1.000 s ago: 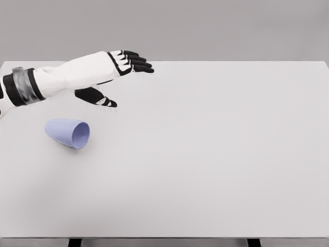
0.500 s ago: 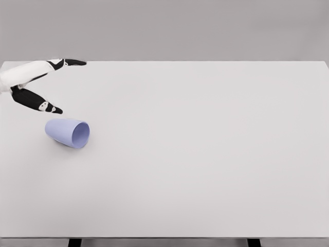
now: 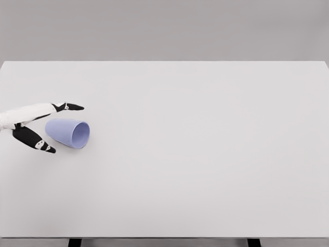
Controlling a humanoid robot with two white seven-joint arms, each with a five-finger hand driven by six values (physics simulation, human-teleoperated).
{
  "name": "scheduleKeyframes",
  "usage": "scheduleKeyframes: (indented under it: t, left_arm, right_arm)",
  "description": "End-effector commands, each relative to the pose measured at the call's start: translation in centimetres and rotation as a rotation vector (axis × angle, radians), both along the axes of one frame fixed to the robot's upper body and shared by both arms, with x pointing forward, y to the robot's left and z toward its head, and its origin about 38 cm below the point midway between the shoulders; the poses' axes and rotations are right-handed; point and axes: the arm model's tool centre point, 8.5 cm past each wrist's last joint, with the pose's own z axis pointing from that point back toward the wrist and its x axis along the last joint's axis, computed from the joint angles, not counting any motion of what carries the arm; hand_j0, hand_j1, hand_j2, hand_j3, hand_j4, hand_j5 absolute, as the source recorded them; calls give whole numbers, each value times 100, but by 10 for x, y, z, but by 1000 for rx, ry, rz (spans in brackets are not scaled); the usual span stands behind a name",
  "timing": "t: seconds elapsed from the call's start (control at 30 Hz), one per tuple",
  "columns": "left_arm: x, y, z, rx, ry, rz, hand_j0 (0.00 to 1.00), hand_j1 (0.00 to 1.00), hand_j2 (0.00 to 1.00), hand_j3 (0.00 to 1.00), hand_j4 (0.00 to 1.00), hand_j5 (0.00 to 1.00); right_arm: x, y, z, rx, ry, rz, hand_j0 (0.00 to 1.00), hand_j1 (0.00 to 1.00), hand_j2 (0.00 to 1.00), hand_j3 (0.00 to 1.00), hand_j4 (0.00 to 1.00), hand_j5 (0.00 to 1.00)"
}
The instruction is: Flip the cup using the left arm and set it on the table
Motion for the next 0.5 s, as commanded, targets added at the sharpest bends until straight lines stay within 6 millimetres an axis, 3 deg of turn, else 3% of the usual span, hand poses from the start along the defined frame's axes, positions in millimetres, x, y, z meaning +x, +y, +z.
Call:
scheduleKeyframes:
  t: [0.0, 0.13, 0.47]
  left_arm:
    - [2, -5, -4, -3, -3, -10, 100, 100, 100, 100, 100, 100]
    - [9, -12, -19, 37, -22, -23, 100, 100, 100, 100, 100, 100]
    - [20, 1, -40, 77, -11, 29, 100, 100, 100, 100, 100, 100]
  right_arm:
    - [0, 0, 0, 0, 0, 0, 100, 100, 100, 100, 100, 100]
    - [0, 0, 0, 0, 0, 0, 100, 100, 100, 100, 100, 100]
    - [0, 0, 0, 0, 0, 0, 100, 100, 100, 100, 100, 100]
